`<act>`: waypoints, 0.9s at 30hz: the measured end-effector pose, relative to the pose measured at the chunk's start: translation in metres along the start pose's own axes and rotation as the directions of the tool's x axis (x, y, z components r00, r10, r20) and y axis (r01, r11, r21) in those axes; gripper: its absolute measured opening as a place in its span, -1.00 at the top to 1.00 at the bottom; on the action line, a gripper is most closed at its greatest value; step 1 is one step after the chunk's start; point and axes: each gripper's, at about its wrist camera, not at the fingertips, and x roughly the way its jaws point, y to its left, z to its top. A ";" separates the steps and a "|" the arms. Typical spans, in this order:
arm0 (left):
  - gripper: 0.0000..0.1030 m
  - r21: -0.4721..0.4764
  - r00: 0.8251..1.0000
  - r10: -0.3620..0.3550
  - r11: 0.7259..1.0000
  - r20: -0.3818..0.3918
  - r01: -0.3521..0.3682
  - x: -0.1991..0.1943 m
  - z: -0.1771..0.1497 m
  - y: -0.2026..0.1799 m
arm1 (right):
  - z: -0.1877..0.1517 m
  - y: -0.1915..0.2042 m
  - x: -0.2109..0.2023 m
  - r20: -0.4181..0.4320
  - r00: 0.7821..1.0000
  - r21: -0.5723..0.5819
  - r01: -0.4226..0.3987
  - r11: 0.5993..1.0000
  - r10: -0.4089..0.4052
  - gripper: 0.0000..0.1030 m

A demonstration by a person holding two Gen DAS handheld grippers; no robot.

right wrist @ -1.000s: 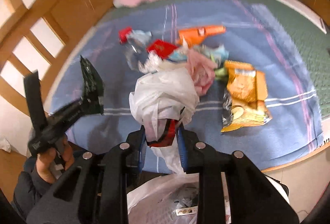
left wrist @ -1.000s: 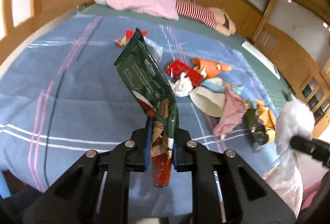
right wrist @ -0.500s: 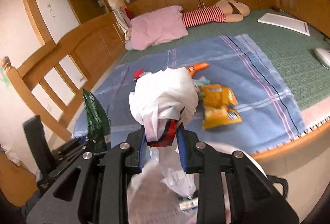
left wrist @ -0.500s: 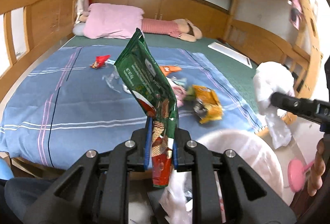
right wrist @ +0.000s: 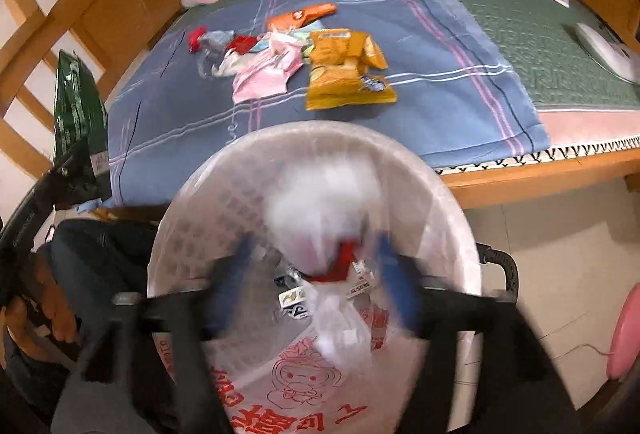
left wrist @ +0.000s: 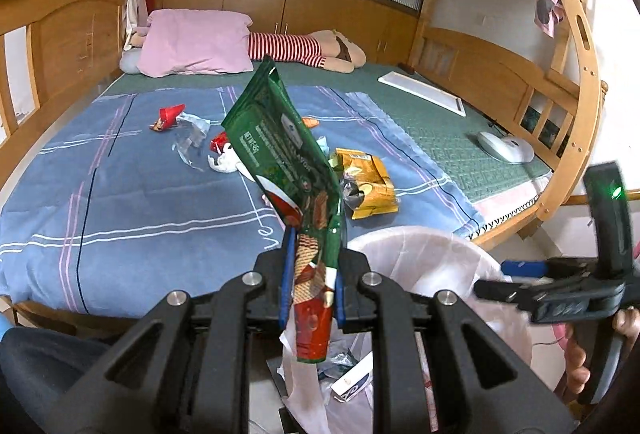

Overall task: Collect trash
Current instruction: 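Drop the green snack bag and white plastic bag into the wastebasket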

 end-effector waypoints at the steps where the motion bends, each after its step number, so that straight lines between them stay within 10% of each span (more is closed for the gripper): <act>1: 0.67 0.002 1.000 -0.002 1.000 -0.003 0.002 0.000 -0.001 0.000 | 0.000 -0.002 -0.004 0.020 1.000 0.011 -0.010 1.000 0.010 -0.61; 9: 0.67 0.098 0.986 -0.151 0.983 -0.063 0.157 0.007 -0.011 -0.029 | 0.004 -0.034 -0.074 0.389 0.920 0.181 -0.129 0.975 0.050 -0.67; 13: 0.67 0.061 0.902 -0.377 0.916 -0.209 0.397 0.028 -0.024 -0.056 | 0.008 -0.047 -0.096 0.497 0.867 0.244 -0.172 0.955 0.029 -0.71; 18: 0.22 0.134 0.862 -0.379 0.887 -0.337 0.443 0.046 -0.047 -0.085 | 0.012 -0.054 -0.106 0.541 0.841 0.262 -0.181 0.948 0.011 -0.71; 20: -0.52 0.152 0.871 -0.368 0.889 -0.326 0.432 0.042 -0.049 -0.086 | 0.012 -0.054 -0.106 0.535 0.845 0.260 -0.174 0.950 0.008 -0.71; 27: -0.79 0.077 0.930 -0.298 0.944 -0.215 0.321 0.034 -0.040 -0.058 | 0.010 -0.055 -0.098 0.506 0.862 0.276 -0.191 0.942 0.026 -0.71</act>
